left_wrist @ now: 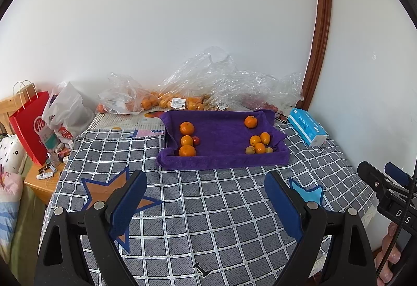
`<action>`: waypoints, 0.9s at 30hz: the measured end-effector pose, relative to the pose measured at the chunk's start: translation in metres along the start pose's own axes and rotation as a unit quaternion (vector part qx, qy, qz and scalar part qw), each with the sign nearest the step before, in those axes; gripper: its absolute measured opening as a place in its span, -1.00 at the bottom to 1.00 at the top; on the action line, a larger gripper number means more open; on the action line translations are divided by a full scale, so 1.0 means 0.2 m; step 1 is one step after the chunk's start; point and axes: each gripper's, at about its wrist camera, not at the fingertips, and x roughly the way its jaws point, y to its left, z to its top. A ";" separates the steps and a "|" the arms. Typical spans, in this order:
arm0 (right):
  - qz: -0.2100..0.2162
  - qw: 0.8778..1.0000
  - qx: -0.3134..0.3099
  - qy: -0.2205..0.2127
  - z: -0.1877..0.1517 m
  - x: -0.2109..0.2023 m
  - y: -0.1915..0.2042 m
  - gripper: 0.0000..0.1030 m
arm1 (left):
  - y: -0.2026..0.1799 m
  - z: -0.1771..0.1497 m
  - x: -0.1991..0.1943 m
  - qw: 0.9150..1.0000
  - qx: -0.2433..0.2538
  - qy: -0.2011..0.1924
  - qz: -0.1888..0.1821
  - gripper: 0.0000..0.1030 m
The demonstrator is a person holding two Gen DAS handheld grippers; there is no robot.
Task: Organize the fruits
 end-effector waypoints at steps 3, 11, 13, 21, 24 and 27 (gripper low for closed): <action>-0.001 1.000 -0.001 0.000 0.00 0.00 0.01 0.99 | 0.00 0.00 0.00 1.000 0.000 0.001 0.000 0.77; -0.001 1.000 -0.002 0.000 0.00 0.00 0.01 0.99 | 0.01 0.00 0.00 1.000 -0.001 0.000 0.001 0.77; -0.001 1.000 -0.002 0.000 0.00 0.00 0.01 0.99 | 0.01 0.00 0.00 1.000 -0.001 0.001 0.000 0.77; 0.001 1.000 -0.003 -0.001 0.00 0.00 0.02 0.99 | 0.02 0.00 0.00 1.000 -0.001 0.000 -0.001 0.77; 0.001 1.000 -0.003 -0.002 0.00 -0.01 0.02 0.99 | 0.03 0.00 -0.01 1.000 -0.002 -0.001 0.001 0.77; 0.002 1.000 -0.003 -0.002 0.00 -0.01 0.02 0.99 | 0.03 0.00 -0.01 1.000 -0.003 -0.001 0.001 0.77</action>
